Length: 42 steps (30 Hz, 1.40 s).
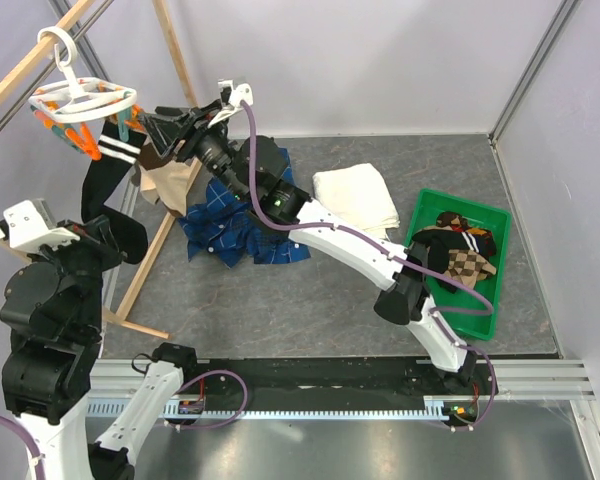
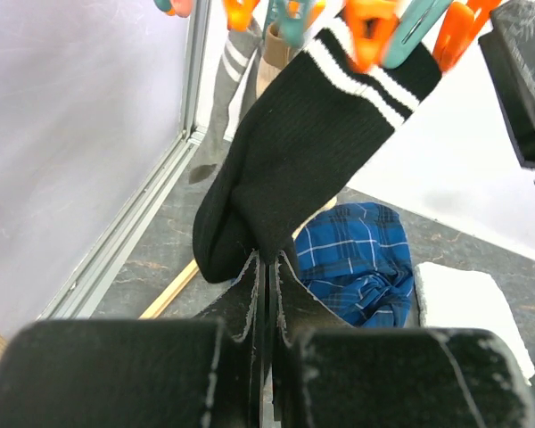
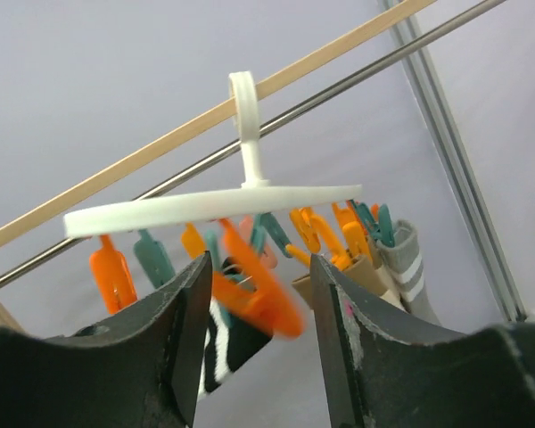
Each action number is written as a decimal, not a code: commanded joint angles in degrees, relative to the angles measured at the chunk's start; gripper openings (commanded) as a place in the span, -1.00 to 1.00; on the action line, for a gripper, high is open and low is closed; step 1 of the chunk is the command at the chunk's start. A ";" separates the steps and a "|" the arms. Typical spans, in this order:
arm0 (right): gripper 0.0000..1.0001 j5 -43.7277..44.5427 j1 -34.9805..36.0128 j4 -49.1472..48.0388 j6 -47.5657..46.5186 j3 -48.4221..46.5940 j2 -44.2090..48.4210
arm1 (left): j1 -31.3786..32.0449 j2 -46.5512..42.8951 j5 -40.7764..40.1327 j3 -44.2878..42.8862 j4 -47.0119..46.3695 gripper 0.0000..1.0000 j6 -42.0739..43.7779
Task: Remove the socks clipped to the hanger
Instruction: Remove the sock from the hanger.
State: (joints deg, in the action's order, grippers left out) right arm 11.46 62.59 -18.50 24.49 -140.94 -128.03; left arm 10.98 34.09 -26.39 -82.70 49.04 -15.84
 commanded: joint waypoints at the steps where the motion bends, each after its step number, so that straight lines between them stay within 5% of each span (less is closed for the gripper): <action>1: 0.14 -2.06 -1.33 -5.93 3.02 -1.88 -3.19 | -0.17 0.19 1.52 -0.19 -3.07 -0.95 -1.22; 13: 0.44 -4.43 -1.33 -8.92 3.54 11.38 3.83 | -0.17 1.60 -4.45 1.84 -2.37 -0.94 1.24; 32: 0.46 -8.57 -0.10 -8.92 8.20 4.80 -2.66 | -0.17 3.18 -3.49 2.10 -2.45 -0.93 0.89; 34: 0.37 -8.39 -0.10 -9.27 9.00 3.84 -3.10 | -0.17 3.09 -3.32 2.27 -2.72 -0.92 0.89; 42: -0.67 -7.42 -0.01 -8.75 8.56 1.37 -3.63 | -0.17 2.56 -0.77 2.89 -3.77 -0.89 -0.25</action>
State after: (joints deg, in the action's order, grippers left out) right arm 3.53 62.30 -25.56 32.93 -136.29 -131.48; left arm 10.98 37.17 -28.45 -80.62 47.77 -15.77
